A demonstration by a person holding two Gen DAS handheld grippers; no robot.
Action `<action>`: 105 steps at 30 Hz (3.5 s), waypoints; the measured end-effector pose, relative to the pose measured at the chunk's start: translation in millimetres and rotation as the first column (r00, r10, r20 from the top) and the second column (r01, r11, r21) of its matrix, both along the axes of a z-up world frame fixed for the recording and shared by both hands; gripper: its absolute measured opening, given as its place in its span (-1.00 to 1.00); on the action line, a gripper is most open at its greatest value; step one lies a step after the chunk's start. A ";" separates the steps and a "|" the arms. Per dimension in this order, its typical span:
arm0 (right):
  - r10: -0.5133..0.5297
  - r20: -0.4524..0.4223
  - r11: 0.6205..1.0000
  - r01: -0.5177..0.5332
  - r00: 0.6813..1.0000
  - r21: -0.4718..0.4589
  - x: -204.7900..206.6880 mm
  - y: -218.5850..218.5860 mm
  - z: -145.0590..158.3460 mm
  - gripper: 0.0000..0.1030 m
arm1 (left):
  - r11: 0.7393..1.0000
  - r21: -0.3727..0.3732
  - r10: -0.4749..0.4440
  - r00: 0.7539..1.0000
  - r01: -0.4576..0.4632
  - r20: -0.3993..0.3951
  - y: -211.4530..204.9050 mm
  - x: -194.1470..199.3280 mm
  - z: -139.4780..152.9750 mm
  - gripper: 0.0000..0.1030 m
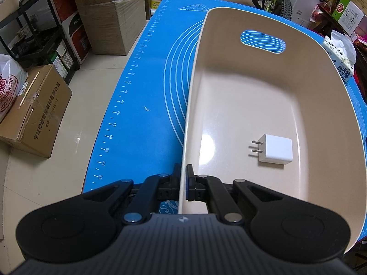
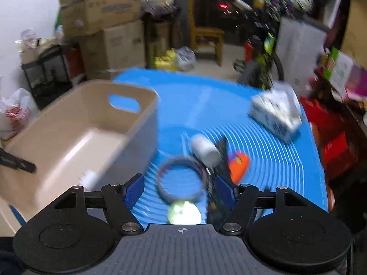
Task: Organize rigid objects
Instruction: 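Move right tool to the green round tin and grasp it, then lift the green tin into the bin and release it with right tool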
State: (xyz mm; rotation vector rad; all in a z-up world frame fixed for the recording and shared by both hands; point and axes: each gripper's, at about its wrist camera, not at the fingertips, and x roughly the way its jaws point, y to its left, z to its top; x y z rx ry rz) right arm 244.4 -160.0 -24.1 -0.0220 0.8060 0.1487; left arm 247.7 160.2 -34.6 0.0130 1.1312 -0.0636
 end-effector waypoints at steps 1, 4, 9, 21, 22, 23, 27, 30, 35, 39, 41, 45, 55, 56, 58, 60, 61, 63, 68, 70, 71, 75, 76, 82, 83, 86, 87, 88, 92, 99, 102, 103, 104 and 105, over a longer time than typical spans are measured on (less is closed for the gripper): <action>-0.004 -0.015 1.000 0.004 1.000 0.004 -0.7 -3.5 -8.5 0.44 | 1.000 0.000 0.000 1.000 0.000 0.000 0.0 0.0 0.1 -0.91; -0.013 -0.057 1.000 0.014 0.998 0.003 -3.3 -6.6 -31.9 0.44 | 1.000 0.003 0.000 1.000 0.000 -0.001 -0.6 0.1 0.9 -0.90; -0.008 -0.099 1.000 0.007 0.995 -0.006 -2.9 -0.4 -54.7 0.44 | 1.000 0.005 0.000 1.000 0.000 -0.001 -0.7 -0.1 1.2 -0.90; -0.006 -0.112 1.000 0.008 0.994 0.018 1.4 11.3 -71.9 0.35 | 1.000 0.010 0.006 1.000 -0.006 -0.002 -0.5 0.7 1.6 -0.89; -0.008 -0.114 1.000 0.010 0.993 0.019 3.0 12.6 -73.4 0.34 | 1.000 0.010 0.006 1.000 -0.006 -0.002 -0.3 0.6 1.6 -0.89; -0.013 -0.113 1.000 0.015 0.994 0.014 4.3 14.3 -74.6 0.32 | 1.000 0.010 0.005 1.000 -0.005 -0.002 -0.6 0.6 1.6 -0.89; -0.056 -0.104 0.998 0.055 0.993 -0.015 13.2 20.8 -80.3 0.25 | 1.000 0.010 0.006 1.000 -0.006 -0.001 -0.8 0.7 1.6 -0.89; -0.085 -0.100 0.996 0.084 0.991 -0.021 20.0 22.1 -83.5 0.20 | 1.000 0.012 0.006 1.000 -0.006 -0.002 -0.9 0.7 1.6 -0.89; -0.111 -0.086 0.994 0.109 0.990 -0.021 25.3 24.0 -85.9 0.12 | 1.000 0.010 0.005 1.000 -0.005 -0.002 -0.9 0.5 1.4 -0.89; -0.113 -0.070 0.994 0.112 0.991 -0.012 22.4 24.4 -87.3 0.06 | 1.000 0.007 0.007 1.000 -0.007 -0.002 -1.3 0.5 1.8 -0.89; -0.112 -0.068 0.994 0.112 0.991 -0.012 20.8 25.0 -87.2 0.06 | 1.000 0.007 0.007 1.000 -0.007 -0.002 -1.2 0.5 1.8 -0.89; -0.091 -0.040 0.995 0.090 0.995 -0.036 14.3 29.8 -82.2 0.06 | 1.000 0.003 0.010 1.000 -0.010 -0.003 -1.1 0.5 1.7 -0.89; -0.086 0.074 0.996 0.086 0.994 0.002 3.9 29.6 -34.5 0.06 | 1.000 0.002 0.012 1.000 -0.012 -0.003 -0.9 0.5 1.7 -0.89; -0.084 0.091 0.996 0.084 0.992 0.006 4.3 30.6 -27.3 0.06 | 1.000 0.002 0.012 1.000 -0.012 -0.003 -0.8 0.6 1.7 -0.89; -0.081 0.122 0.997 0.079 0.989 0.016 6.1 33.8 -13.6 0.06 | 1.000 0.002 0.012 1.000 -0.012 -0.004 -0.9 0.6 1.7 -0.89; -0.068 0.152 0.998 0.066 0.986 0.019 8.6 39.4 -0.3 0.06 | 1.000 0.002 0.012 1.000 -0.012 -0.004 -0.9 0.6 1.7 -0.89; -0.059 0.168 0.998 0.057 0.984 0.019 10.0 43.1 6.8 0.06 | 1.000 0.003 0.012 1.000 -0.012 -0.004 -0.9 0.5 1.7 -0.89; -0.037 0.190 0.999 0.033 0.981 0.021 13.9 51.1 19.2 0.06 | 1.000 0.004 0.013 1.000 -0.013 -0.003 -0.3 0.4 1.8 -0.89; 0.051 0.201 0.999 -0.052 0.978 0.002 31.3 78.3 38.7 0.06 | 1.000 0.004 0.014 1.000 -0.014 -0.004 -0.3 0.5 1.8 -0.89; 0.088 0.196 0.996 -0.087 0.977 -0.011 37.7 91.5 41.7 0.06 | 1.000 0.004 0.014 1.000 -0.014 -0.004 -0.4 0.5 1.7 -0.89; 0.111 0.195 0.994 -0.108 0.975 -0.022 41.1 99.6 42.2 0.06 | 1.000 0.004 0.013 1.000 -0.013 -0.003 -0.4 0.5 1.7 -0.89; 0.196 0.156 0.980 -0.187 0.968 -0.067 50.4 129.9 38.0 0.06 | 1.000 0.004 0.014 1.000 -0.014 -0.004 -0.6 0.5 1.7 -0.89; 0.213 0.141 0.976 -0.204 0.967 -0.080 52.0 137.3 36.3 0.06 | 1.000 0.003 0.014 1.000 -0.014 -0.004 -0.4 0.3 1.7 -0.89; 0.284 0.024 0.950 -0.278 0.959 -0.140 59.0 167.9 19.4 0.06 | 1.000 0.003 0.014 1.000 -0.014 -0.004 -0.6 0.6 1.7 -0.89; 0.292 0.007 0.947 -0.288 0.956 -0.146 59.4 170.8 17.5 0.06 | 1.000 0.003 0.015 1.000 -0.015 -0.004 -0.9 0.5 1.5 -0.89; 0.317 -0.054 0.933 -0.322 0.947 -0.163 63.0 179.8 10.1 0.06 | 1.000 0.004 0.015 1.000 -0.015 -0.004 -1.1 0.5 1.4 -0.89; 0.329 -0.075 0.925 -0.337 0.941 -0.177 64.4 183.8 7.7 0.06 | 1.000 0.004 0.015 1.000 -0.015 -0.004 -1.1 0.5 1.4 -0.89; 0.337 -0.090 0.918 -0.349 0.937 -0.187 65.7 186.6 4.8 0.06 | 1.000 0.004 0.015 1.000 -0.015 -0.004 -1.1 0.4 1.4 -0.89; 0.354 -0.178 0.899 -0.386 0.918 -0.208 67.1 191.3 -6.4 0.06 | 1.000 0.004 0.015 1.000 -0.015 -0.004 -1.2 0.5 1.4 -0.89; 0.344 -0.231 0.896 -0.391 0.910 -0.208 66.7 193.1 -16.2 0.06 | 1.000 0.005 0.015 1.000 -0.015 -0.004 -1.7 0.2 1.4 -0.89; 0.340 -0.209 0.905 -0.380 0.917 -0.193 65.6 189.6 -11.6 0.18 | 1.000 0.005 0.017 1.000 -0.017 -0.005 -2.6 0.5 1.1 -0.89; 0.343 -0.200 0.907 -0.379 0.918 -0.184 63.8 187.0 -10.0 0.20 | 1.000 0.006 0.017 1.000 -0.017 -0.006 -2.6 0.6 1.0 -0.89; 0.343 -0.187 0.910 -0.375 0.921 -0.178 61.8 185.0 -7.4 0.25 | 1.000 0.007 0.017 1.000 -0.017 -0.006 -2.8 0.7 1.2 -0.89; 0.341 -0.170 0.914 -0.369 0.924 -0.171 60.2 181.9 -3.9 0.30 | 1.000 0.006 0.018 1.000 -0.018 -0.006 -2.8 0.9 1.4 -0.89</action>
